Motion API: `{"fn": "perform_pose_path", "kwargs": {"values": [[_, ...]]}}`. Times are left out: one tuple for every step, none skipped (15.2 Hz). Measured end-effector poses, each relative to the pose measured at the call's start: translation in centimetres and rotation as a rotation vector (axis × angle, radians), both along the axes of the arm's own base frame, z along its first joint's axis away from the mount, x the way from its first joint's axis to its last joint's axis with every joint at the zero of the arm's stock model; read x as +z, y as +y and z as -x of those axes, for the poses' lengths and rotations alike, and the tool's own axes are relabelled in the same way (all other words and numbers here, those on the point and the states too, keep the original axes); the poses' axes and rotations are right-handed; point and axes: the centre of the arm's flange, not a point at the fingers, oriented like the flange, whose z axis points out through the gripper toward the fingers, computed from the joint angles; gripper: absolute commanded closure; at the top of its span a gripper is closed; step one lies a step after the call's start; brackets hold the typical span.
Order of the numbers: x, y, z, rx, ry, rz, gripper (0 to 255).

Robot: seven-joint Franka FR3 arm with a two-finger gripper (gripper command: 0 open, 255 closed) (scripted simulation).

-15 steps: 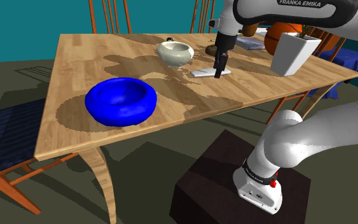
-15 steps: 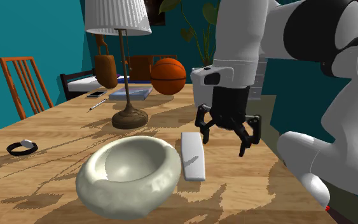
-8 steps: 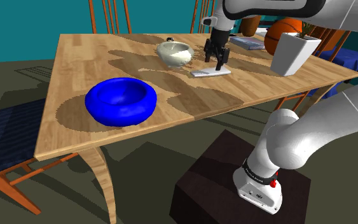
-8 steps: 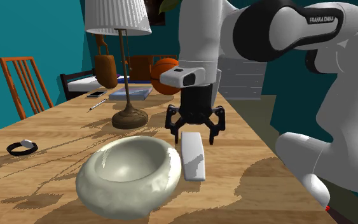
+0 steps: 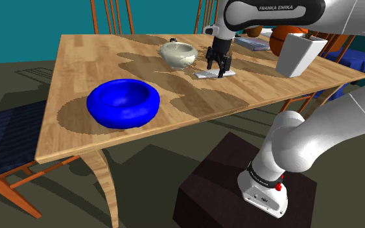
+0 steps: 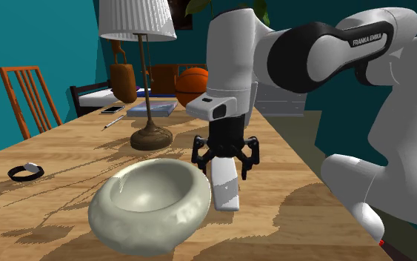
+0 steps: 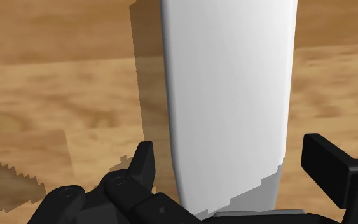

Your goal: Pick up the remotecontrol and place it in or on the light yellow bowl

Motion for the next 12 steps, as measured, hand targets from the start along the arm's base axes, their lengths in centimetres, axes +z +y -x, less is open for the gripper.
{"fn": "perform_pose_path", "kwargs": {"values": [[-0.05, 0.00, -0.01, 0.000, 0.000, 0.000, 0], [-0.08, 0.01, -0.01, 0.000, 0.000, 0.000, 0], [-0.09, 0.01, -0.01, 0.000, 0.000, 0.000, 0], [-0.10, 0.01, -0.01, 0.000, 0.000, 0.000, 0], [-0.10, 0.01, -0.01, 0.000, 0.000, 0.000, 0], [-0.10, 0.01, -0.01, 0.000, 0.000, 0.000, 255], [-0.07, 0.01, -0.01, 0.000, -0.001, 0.000, 255], [-0.09, 0.01, -0.01, 0.000, 0.000, 0.000, 255], [-0.10, 0.01, -0.01, 0.000, 0.000, 0.000, 255], [-0.10, 0.01, -0.01, 0.000, 0.000, 0.000, 255], [-0.10, 0.01, -0.01, 0.000, 0.000, 0.000, 255], [-0.10, 0.01, -0.01, 0.000, 0.000, 0.000, 255]]}}
